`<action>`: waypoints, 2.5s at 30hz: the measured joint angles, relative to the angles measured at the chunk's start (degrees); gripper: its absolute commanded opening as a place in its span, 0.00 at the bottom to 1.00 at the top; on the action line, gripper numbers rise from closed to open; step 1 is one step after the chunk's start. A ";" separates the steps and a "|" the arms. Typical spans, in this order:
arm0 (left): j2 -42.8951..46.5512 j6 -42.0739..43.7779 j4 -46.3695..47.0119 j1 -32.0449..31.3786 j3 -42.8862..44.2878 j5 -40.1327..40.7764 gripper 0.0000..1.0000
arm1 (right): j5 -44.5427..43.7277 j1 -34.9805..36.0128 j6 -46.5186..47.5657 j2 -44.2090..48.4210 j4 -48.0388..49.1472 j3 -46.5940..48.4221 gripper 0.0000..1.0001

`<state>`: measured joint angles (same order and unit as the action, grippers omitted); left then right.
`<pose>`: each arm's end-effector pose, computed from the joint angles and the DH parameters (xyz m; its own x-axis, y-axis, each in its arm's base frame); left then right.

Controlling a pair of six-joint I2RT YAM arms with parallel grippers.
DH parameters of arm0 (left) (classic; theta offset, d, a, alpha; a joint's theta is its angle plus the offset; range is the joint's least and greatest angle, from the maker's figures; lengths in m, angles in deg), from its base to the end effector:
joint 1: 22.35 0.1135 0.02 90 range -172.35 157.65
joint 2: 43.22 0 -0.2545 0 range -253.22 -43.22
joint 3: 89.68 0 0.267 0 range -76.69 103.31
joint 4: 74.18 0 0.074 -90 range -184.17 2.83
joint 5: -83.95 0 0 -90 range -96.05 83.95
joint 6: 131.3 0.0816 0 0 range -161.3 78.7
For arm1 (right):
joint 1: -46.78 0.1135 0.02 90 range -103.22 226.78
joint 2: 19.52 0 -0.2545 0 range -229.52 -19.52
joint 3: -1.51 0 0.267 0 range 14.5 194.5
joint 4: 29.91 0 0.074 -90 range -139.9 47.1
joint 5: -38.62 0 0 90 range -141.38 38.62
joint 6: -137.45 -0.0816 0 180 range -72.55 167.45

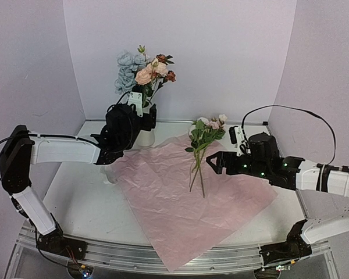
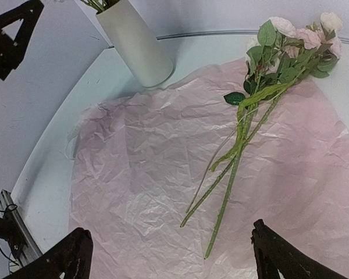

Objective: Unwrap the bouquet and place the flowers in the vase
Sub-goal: Insert the fake flower into the vase, then pick up the fake flower from the wrapping paper.

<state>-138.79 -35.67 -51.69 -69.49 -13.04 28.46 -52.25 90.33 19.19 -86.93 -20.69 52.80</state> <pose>0.3320 -0.2898 0.2890 0.0636 0.0504 -0.9967 0.2142 0.9748 0.0629 0.2424 0.2287 0.2556 -0.3977 0.2751 -0.8753 -0.5559 0.6867 0.4684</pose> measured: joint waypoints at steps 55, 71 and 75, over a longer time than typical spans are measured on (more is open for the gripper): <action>-39.68 -30.79 -39.58 -0.59 34.57 -40.62 0.43 | -3.86 -3.93 -2.84 -18.12 -10.99 13.84 0.34; -44.89 -29.46 -39.97 -0.62 41.36 -41.95 0.32 | -6.05 -3.93 -2.86 -14.04 -10.77 10.80 0.34; -46.32 -29.40 -39.97 -0.72 43.22 -42.24 0.22 | -6.22 -3.93 -2.86 -13.21 -10.83 10.23 0.34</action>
<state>-185.11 -65.07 -91.66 -70.21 30.18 -13.78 -58.47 86.39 16.33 -100.14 -31.52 63.03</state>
